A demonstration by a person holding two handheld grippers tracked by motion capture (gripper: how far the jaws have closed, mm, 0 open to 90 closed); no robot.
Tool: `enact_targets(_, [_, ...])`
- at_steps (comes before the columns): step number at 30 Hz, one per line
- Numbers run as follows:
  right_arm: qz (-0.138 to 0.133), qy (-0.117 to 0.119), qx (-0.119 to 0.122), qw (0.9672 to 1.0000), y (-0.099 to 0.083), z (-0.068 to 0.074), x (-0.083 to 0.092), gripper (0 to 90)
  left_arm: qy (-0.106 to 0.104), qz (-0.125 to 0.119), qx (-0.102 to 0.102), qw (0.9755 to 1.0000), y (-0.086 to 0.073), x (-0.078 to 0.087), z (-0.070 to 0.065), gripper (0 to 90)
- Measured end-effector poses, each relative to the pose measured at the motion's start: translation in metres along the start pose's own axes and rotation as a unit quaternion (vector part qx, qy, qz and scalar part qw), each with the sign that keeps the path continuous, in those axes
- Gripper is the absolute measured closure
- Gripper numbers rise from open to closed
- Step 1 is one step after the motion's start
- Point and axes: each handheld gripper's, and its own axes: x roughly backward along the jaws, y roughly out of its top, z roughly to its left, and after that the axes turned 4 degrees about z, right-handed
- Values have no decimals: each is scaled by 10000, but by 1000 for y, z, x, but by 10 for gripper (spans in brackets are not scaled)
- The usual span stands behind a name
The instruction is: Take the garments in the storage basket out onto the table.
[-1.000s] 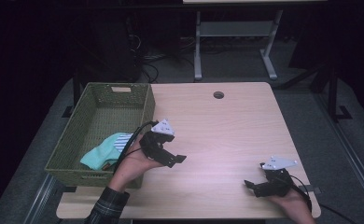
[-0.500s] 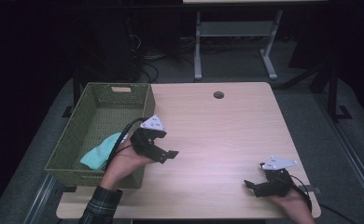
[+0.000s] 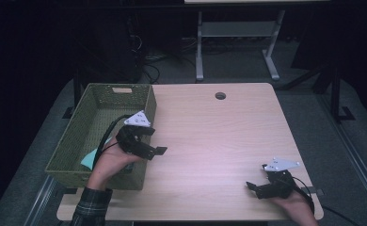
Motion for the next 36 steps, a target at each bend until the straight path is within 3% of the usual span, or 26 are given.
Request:
enact_targets(21, [1, 1, 0, 10000, 0, 0, 0, 61, 421, 47, 256, 9988, -25, 35, 25, 212])
enact_targets(36, [3, 1, -1, 10000, 0, 0, 0, 61, 813, 311, 446, 9952, -49, 50, 44, 222])
